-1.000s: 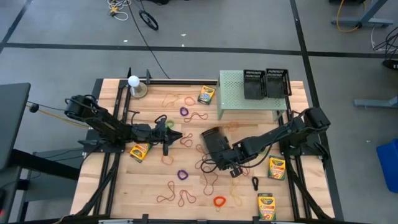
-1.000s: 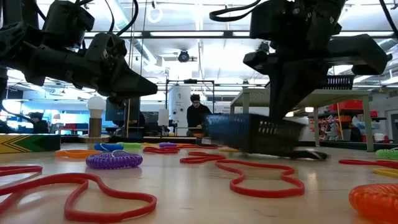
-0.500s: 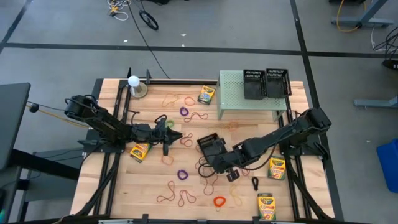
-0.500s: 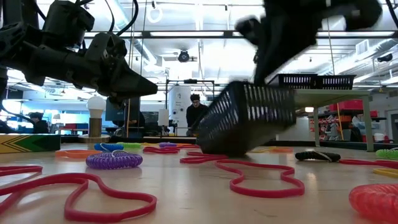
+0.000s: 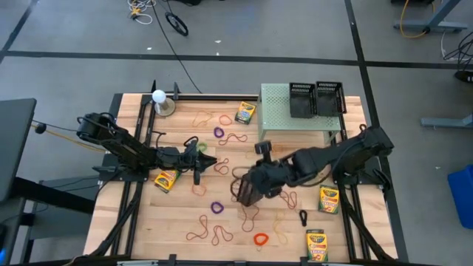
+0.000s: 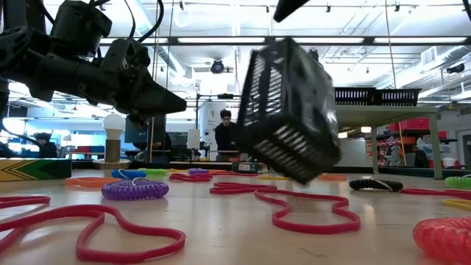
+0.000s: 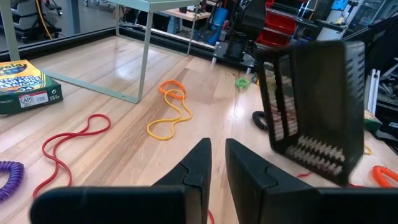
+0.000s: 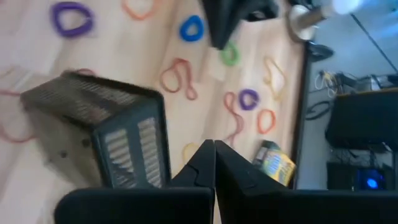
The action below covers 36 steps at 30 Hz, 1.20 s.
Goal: Pick & Place Office Desk Supplies
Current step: Put the black basket on the shelf
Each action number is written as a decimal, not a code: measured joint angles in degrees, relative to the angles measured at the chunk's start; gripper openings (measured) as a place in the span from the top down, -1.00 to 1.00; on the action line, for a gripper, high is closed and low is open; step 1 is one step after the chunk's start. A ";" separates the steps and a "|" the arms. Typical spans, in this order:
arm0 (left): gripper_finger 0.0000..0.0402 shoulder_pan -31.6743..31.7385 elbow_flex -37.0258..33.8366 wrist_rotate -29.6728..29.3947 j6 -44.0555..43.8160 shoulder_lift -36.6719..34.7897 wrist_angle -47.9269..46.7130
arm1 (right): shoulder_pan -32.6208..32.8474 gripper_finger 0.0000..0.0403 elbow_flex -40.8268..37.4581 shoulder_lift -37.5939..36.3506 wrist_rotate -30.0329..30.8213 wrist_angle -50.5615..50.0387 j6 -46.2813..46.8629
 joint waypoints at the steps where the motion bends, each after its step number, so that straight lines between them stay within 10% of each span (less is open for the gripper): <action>1: 0.74 0.00 0.00 0.00 0.00 0.00 0.00 | -0.61 0.99 0.71 0.02 -0.05 -0.23 0.01; 12: 0.74 0.00 0.00 0.00 0.00 0.00 0.00 | -6.38 0.99 0.44 0.04 -12.37 2.22 6.48; 23: 0.74 0.02 0.00 0.07 -0.05 0.00 0.05 | -5.27 0.59 -17.01 0.13 -20.31 10.08 32.41; 29: 0.74 0.04 0.07 1.60 -26.66 -0.82 8.37 | -0.71 0.50 -29.61 0.13 -20.13 23.02 42.26; 36: 0.74 0.02 0.04 1.60 -32.15 -0.81 9.84 | 0.31 0.56 -32.75 -2.37 -15.53 24.59 48.72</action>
